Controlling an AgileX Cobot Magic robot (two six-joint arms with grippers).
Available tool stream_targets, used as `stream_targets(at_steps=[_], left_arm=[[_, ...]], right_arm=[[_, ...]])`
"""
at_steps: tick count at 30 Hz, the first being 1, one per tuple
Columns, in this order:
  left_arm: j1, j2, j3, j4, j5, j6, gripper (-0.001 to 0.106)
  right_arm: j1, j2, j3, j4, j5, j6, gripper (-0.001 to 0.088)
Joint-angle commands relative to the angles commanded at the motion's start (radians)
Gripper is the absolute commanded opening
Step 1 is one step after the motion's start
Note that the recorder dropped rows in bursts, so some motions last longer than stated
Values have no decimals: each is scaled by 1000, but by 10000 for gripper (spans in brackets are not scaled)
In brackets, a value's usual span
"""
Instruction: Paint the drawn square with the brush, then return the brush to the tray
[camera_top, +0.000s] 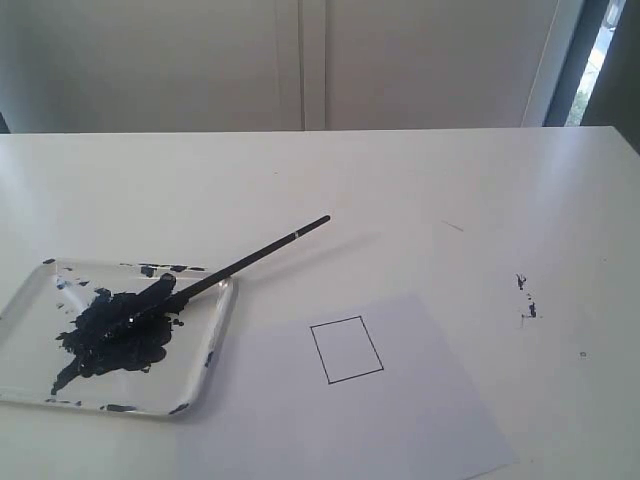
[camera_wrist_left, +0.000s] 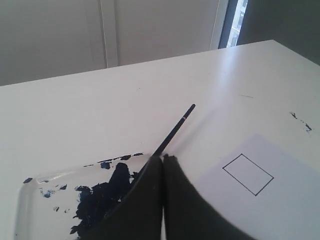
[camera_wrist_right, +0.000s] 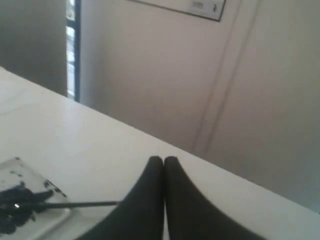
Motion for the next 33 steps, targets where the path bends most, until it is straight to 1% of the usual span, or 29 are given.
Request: stream_targets(at_steps=[2,4,8,10,14,22,23,25,28,30,32,33], left_arm=[[0,6,0,0,15,25,0],[0,6,0,2,32,43,0],[0,6,0,2,43,45,0],[0,6,0,2,43,45,0],[0,6,0,4,32,45,0],[0,6,0,4,31,45,0],[0,6,0,4,31,45,0],[0,6,0,4,31,45,0],[0,6,0,6,31,45,0],[0,6,0,6,31,45,0],[0,6,0,6,31,45,0],[0,6,0,6,31,45,0]], right_arm=[[0,76,-15,0,2,-51,0],[0,136,-23,-1,15,-66,0],[0,227,-23,-6,17,-58,0],[0,246,-23,-14,-3,-9,0],[0,250,-23,-14,-65,62,0],[0,242,-23,-5,-96,78,0],[0,242,-23,-5,-115,112,0],[0,242,-23,-5,-170,119,0],[-2,242,-23,-11,-210,135,0],[-34,245,-23,-11,-229,142,0],[-92,246,-23,-58,-216,273,0],[-122,246,-23,-90,-199,296,0]])
